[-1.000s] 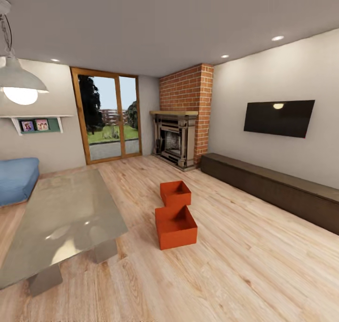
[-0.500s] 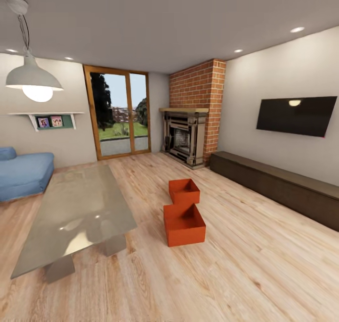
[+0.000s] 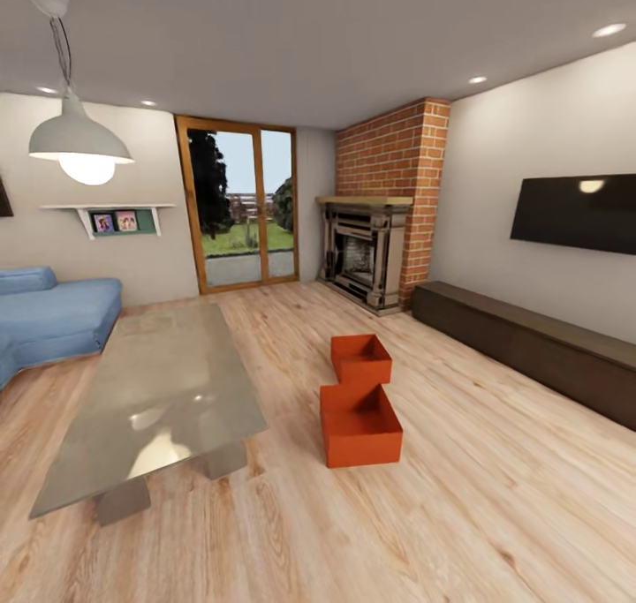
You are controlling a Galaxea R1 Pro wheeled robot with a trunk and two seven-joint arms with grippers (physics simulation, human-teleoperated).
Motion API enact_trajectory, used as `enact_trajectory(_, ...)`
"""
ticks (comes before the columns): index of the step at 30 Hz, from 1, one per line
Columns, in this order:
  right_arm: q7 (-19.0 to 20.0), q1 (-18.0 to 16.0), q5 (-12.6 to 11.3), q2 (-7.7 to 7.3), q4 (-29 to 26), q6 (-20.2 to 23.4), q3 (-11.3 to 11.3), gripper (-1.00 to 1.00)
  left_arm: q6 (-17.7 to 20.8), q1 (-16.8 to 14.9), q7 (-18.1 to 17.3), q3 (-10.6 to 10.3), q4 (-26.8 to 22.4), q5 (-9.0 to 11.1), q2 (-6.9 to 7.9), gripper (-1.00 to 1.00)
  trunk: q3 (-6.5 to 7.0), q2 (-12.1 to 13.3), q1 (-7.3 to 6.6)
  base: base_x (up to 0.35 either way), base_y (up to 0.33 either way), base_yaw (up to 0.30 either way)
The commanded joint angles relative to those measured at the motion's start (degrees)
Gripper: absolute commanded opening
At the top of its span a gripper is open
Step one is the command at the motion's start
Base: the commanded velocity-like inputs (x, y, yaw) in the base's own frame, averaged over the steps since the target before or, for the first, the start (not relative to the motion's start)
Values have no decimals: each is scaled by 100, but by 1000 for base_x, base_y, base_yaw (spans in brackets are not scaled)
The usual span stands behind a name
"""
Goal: Move the two storage containers from the living room to the garage. In the garage, place one container on the floor and stack the other container on top of it (either order is fine).
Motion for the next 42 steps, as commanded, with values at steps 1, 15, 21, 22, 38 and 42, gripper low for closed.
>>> enact_trajectory(1,23,-3,-4,-1,-2,1,-5,100,16,-6,-58,19,8,51,1,100,-15,-4,3,324,-125,128)
enact_trajectory(15,23,-5,-4,-1,-2,1,-5,100,16,-5,-58,19,8,51,1,100,-127,-4,3,333,-132,118)
enact_trajectory(21,23,-4,-4,-1,-2,1,-5,100,16,-6,-58,19,8,51,1,100,-174,-4,3,335,-135,89)
enact_trajectory(22,23,-4,-4,-1,-2,1,-5,100,16,-6,-58,19,8,51,1,100,-179,-4,3,335,-139,54)
enact_trajectory(38,23,-4,-4,-1,-2,1,-5,100,16,-5,-58,19,8,51,1,100,-255,-4,3,335,-143,11)
enact_trajectory(42,23,-5,-4,-1,-2,1,-5,100,16,-5,-58,19,8,51,1,100,-280,-4,3,285,-136,0)
